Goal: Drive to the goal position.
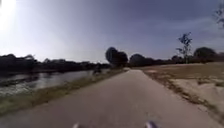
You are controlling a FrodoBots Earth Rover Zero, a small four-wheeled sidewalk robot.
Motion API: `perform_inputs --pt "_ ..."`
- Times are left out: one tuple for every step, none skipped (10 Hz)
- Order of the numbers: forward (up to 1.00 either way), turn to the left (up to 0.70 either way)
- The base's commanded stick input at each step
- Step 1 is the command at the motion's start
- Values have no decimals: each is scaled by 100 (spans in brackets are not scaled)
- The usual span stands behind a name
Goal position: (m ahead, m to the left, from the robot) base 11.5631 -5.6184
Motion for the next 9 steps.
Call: perform_inputs --pt "100 -11" --pt "100 -19" --pt "100 -26" --pt "100 -33" --pt "100 -30" --pt "100 -12" --pt "100 -5" --pt "100 -2" --pt "100 0"
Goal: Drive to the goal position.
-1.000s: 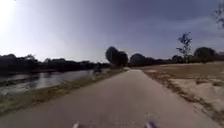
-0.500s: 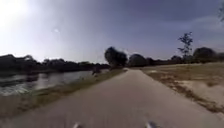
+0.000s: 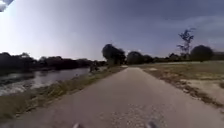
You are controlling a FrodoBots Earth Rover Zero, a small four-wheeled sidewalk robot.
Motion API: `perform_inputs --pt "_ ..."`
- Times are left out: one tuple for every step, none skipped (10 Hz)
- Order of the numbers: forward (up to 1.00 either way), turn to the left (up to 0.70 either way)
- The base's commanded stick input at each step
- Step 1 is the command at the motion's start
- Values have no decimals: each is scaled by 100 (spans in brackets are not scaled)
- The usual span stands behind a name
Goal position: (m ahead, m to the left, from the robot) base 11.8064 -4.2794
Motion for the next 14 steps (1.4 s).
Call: perform_inputs --pt "100 0" --pt "100 0" --pt "100 0" --pt "100 0" --pt "100 0" --pt "100 -9" --pt "100 -24" --pt "100 -28" --pt "100 -30" --pt "100 -30" --pt "100 -30" --pt "100 -30" --pt "100 -30" --pt "100 -30"
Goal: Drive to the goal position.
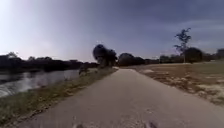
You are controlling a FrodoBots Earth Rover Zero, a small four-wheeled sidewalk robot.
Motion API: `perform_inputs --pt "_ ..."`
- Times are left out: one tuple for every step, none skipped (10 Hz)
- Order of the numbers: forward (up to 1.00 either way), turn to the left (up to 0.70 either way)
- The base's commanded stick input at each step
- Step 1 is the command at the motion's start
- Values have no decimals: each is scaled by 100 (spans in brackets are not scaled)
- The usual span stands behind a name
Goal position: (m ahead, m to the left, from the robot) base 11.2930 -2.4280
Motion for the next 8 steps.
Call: perform_inputs --pt "100 -26" --pt "100 -3" --pt "100 0" --pt "100 0" --pt "100 0" --pt "100 0" --pt "100 0" --pt "100 0"
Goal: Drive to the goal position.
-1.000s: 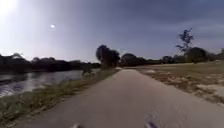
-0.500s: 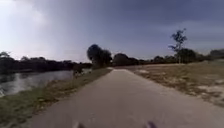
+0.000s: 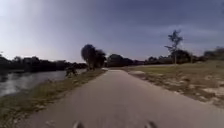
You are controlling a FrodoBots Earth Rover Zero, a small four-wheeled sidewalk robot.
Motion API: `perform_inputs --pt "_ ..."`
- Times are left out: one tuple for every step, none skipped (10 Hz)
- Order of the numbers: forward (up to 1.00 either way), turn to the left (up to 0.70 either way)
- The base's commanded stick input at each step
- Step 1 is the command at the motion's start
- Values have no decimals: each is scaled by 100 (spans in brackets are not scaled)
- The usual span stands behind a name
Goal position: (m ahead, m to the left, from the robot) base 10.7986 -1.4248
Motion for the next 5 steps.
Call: perform_inputs --pt "100 0" --pt "100 0" --pt "100 2" --pt "100 11" --pt "100 29"
